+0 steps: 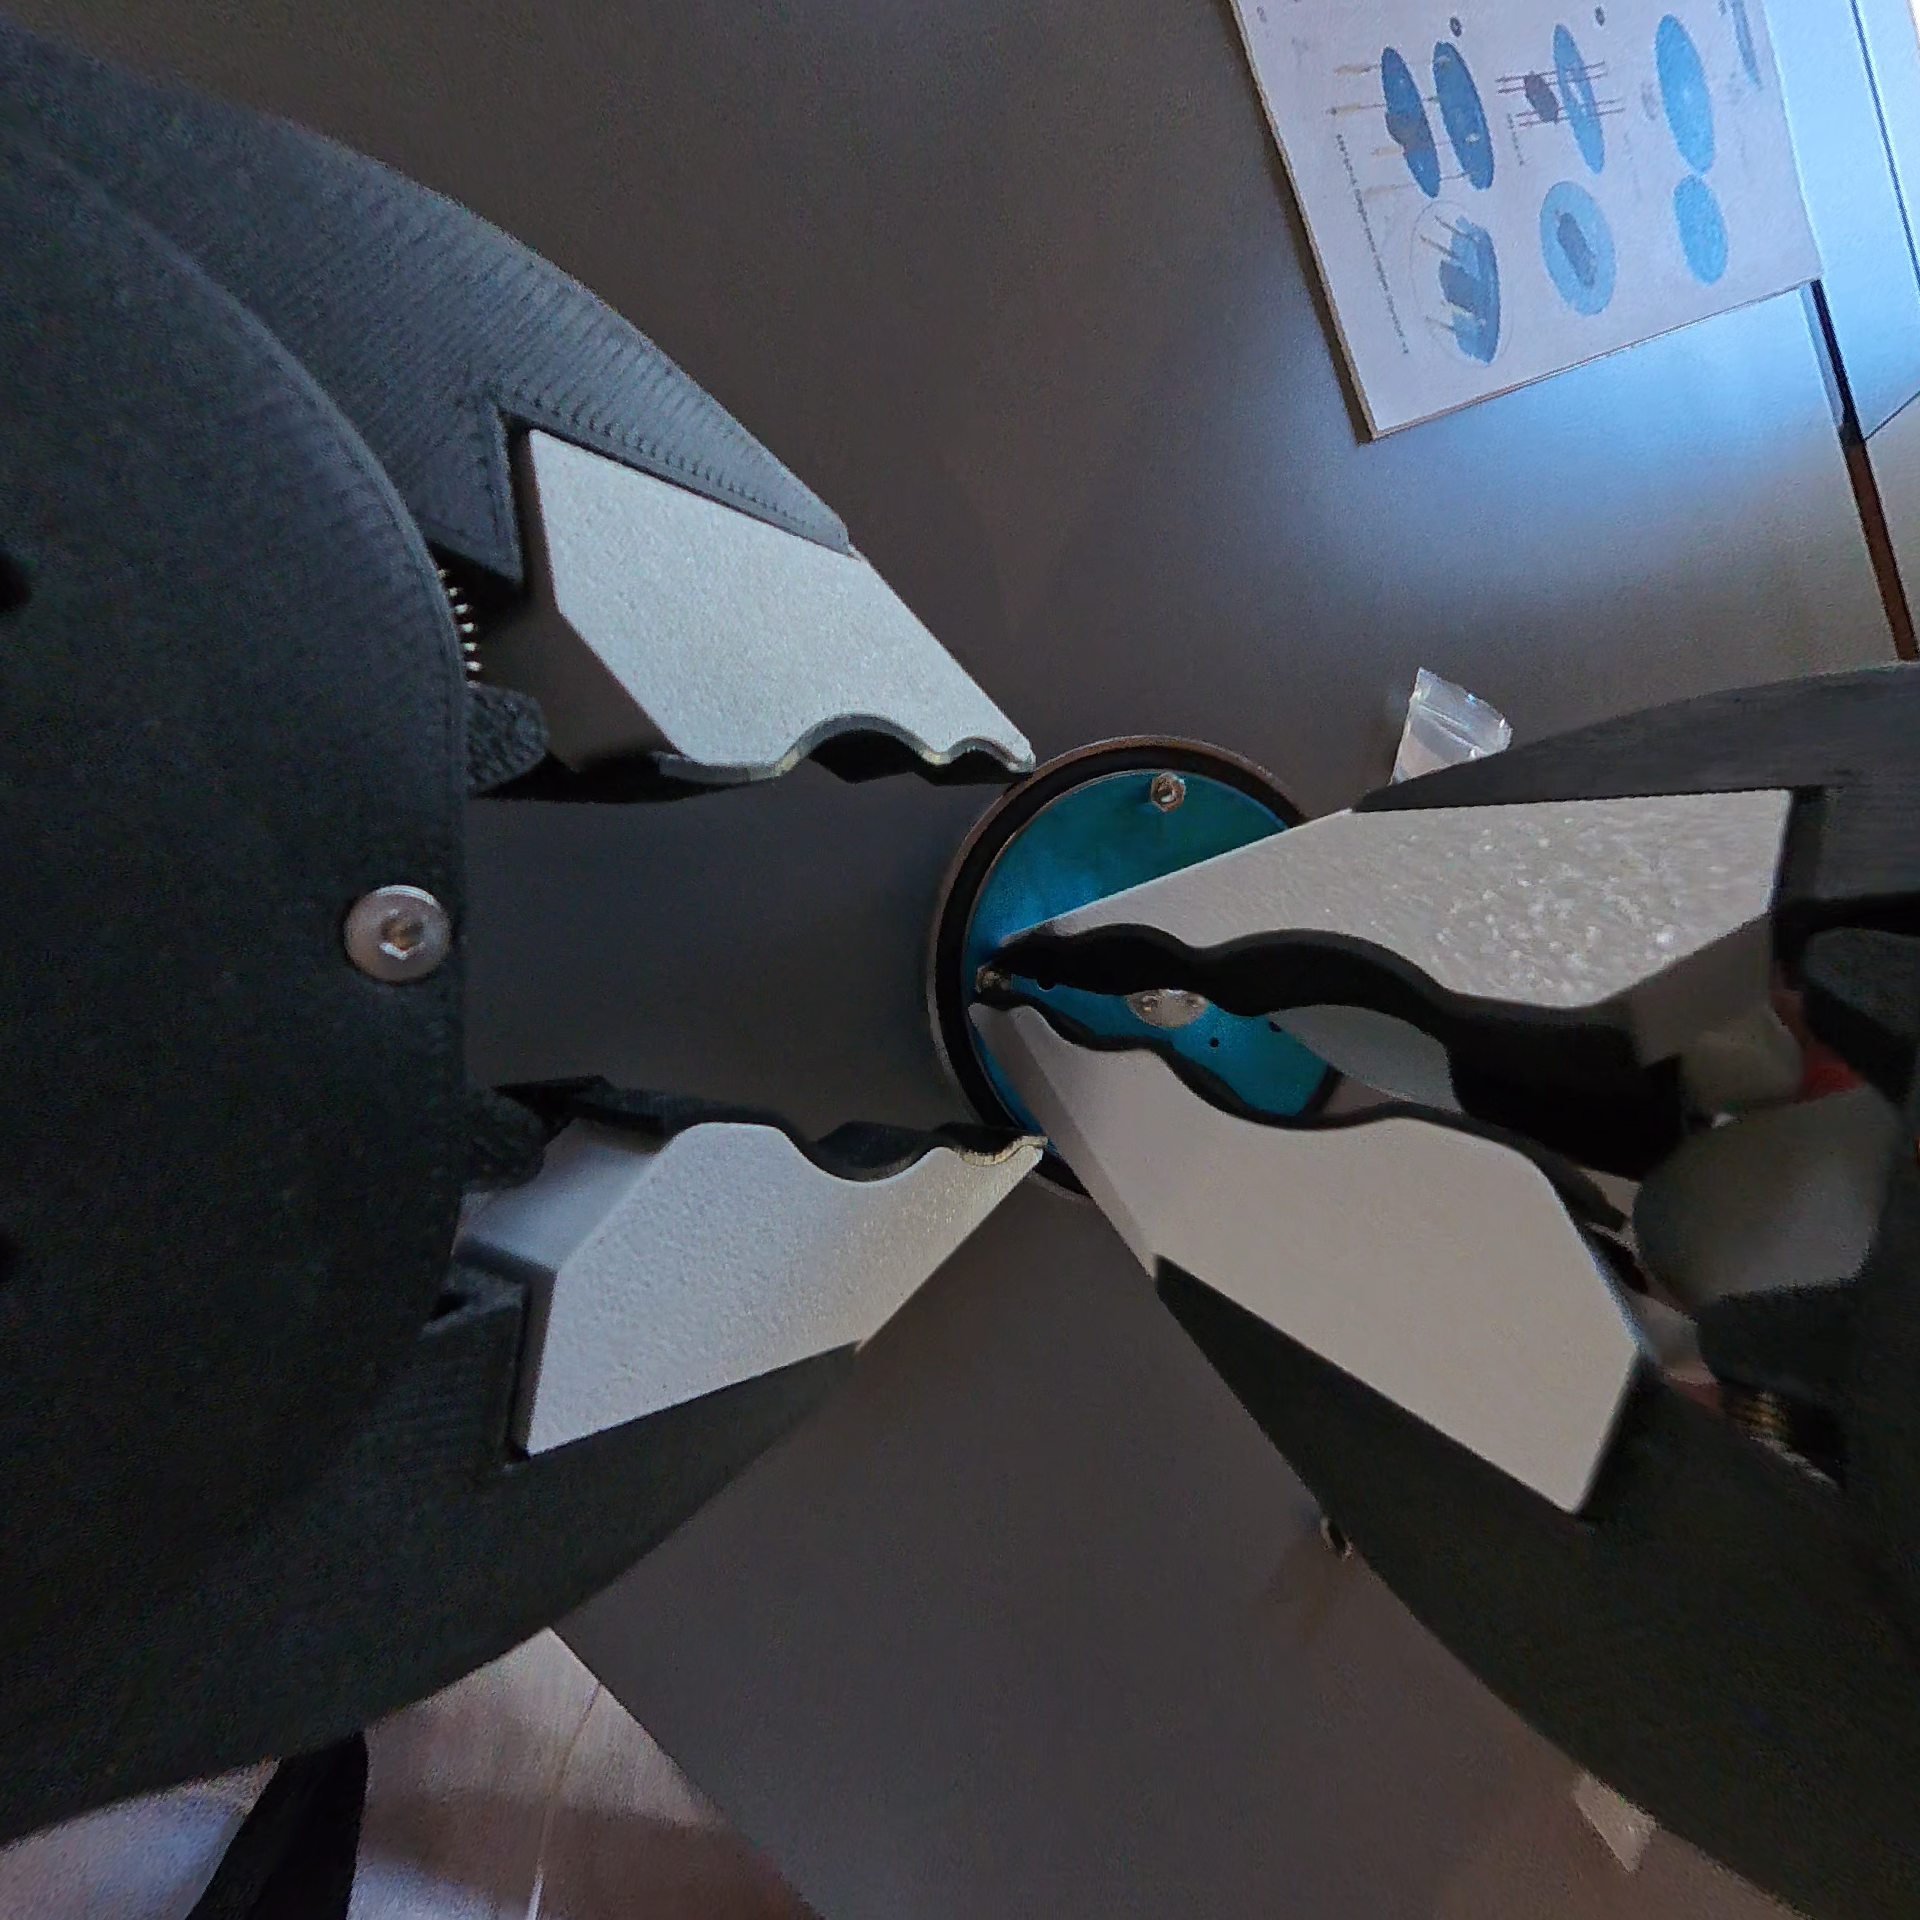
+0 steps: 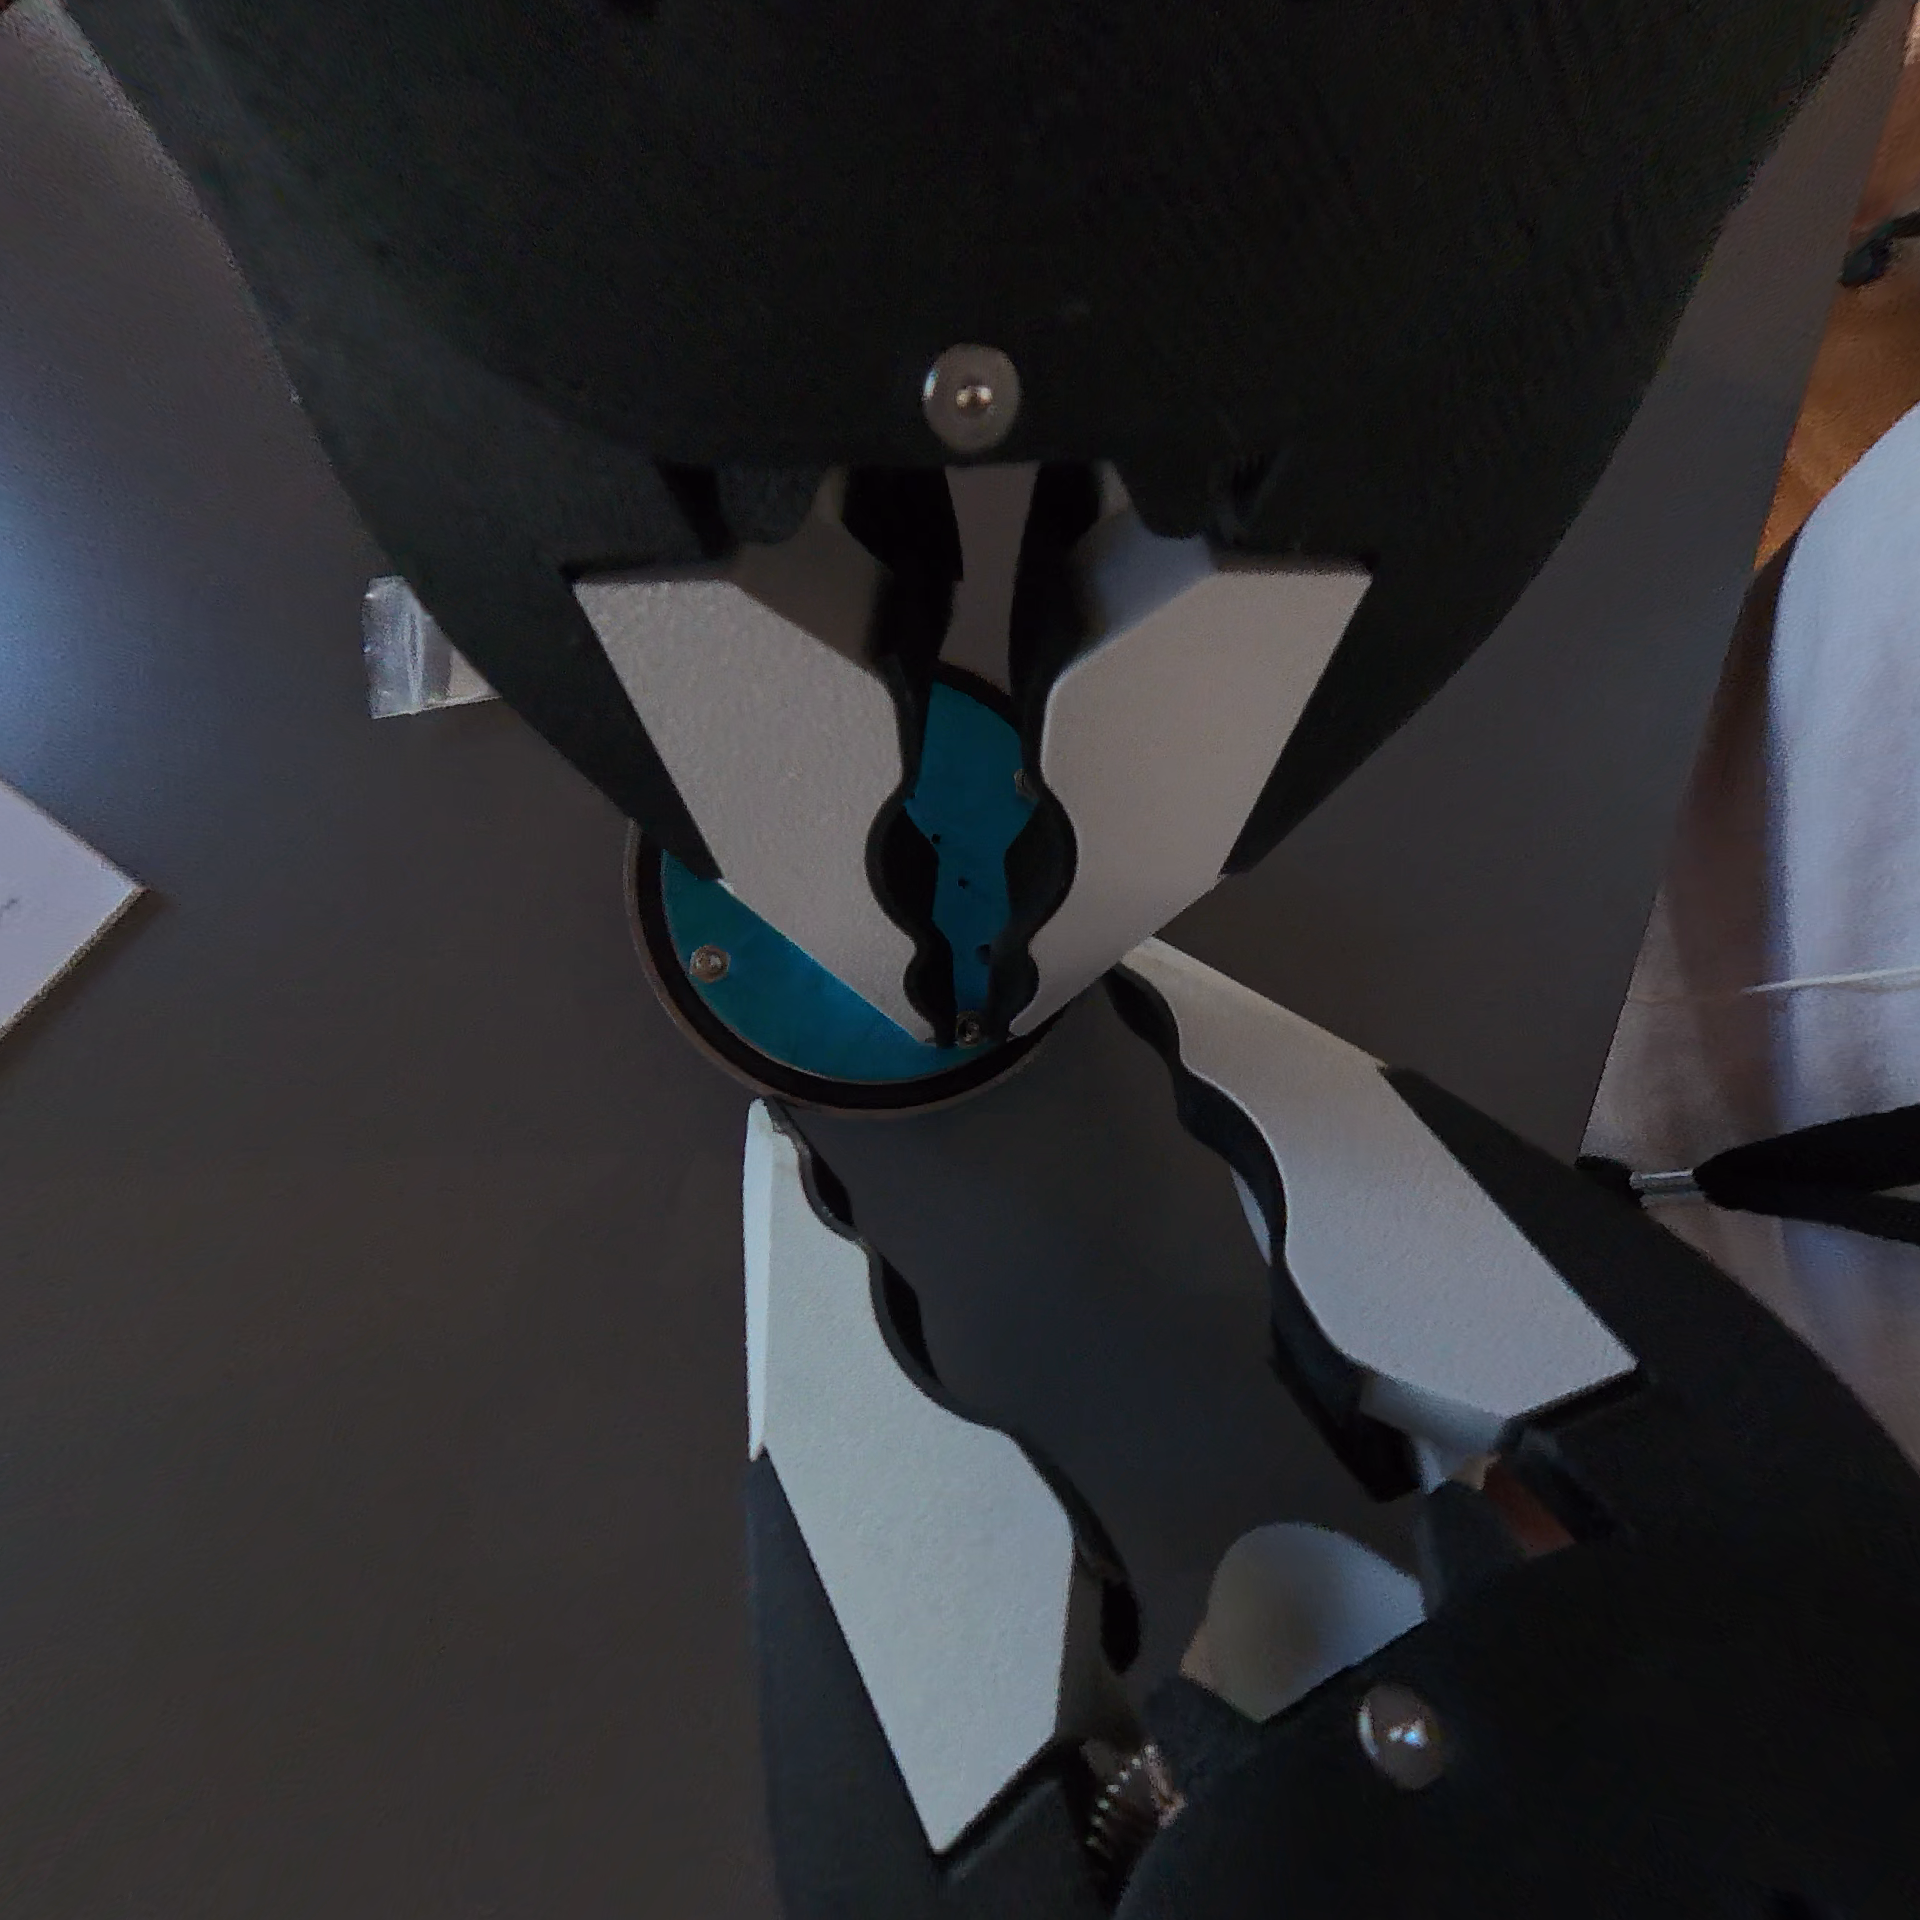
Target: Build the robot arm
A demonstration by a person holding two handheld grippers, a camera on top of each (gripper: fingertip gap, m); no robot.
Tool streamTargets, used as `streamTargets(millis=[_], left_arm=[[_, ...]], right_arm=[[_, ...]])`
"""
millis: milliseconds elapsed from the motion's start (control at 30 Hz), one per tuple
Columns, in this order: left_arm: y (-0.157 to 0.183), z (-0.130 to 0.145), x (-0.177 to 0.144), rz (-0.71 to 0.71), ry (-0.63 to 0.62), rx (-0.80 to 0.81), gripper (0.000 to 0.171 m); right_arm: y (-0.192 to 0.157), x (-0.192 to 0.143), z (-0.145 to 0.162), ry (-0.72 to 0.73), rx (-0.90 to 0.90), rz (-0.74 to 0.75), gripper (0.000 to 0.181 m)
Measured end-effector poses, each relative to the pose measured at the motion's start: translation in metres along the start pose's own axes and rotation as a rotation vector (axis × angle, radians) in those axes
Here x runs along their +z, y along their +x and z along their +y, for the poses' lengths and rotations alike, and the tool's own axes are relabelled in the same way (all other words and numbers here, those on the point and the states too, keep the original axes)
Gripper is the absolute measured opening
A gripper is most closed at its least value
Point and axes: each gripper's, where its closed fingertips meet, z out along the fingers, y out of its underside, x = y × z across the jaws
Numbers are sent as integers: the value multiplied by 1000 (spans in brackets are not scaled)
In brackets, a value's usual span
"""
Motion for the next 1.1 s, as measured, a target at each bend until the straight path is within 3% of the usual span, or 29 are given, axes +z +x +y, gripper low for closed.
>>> streamTargets(millis=[133,267,367,467,567,633,800,1000,1100], left_arm=[[8,0,4,5,-15,59,54],[5,-2,2,-1,3,42,66],[3,0,-10,94,32,-48,67],[-1,1,-28,207,82,-88,56],[-26,10,-35,171,50,13,45],[-30,12,-36,196,24,89,34],[-18,1,-27,328,23,225,27],[-32,-2,-6,478,-65,359,43],[-36,0,3,571,-125,346,49]], right_arm=[[2,1,7,-9,19,18,2],[4,-3,10,4,27,43,0],[8,-8,11,42,34,61,0],[12,-20,13,130,61,96,2],[17,-37,22,246,143,178,27],[16,-45,35,320,213,238,26],[-8,-43,55,484,436,292,20],[-9,-33,54,591,640,375,14],[-4,-26,54,615,706,402,9]])
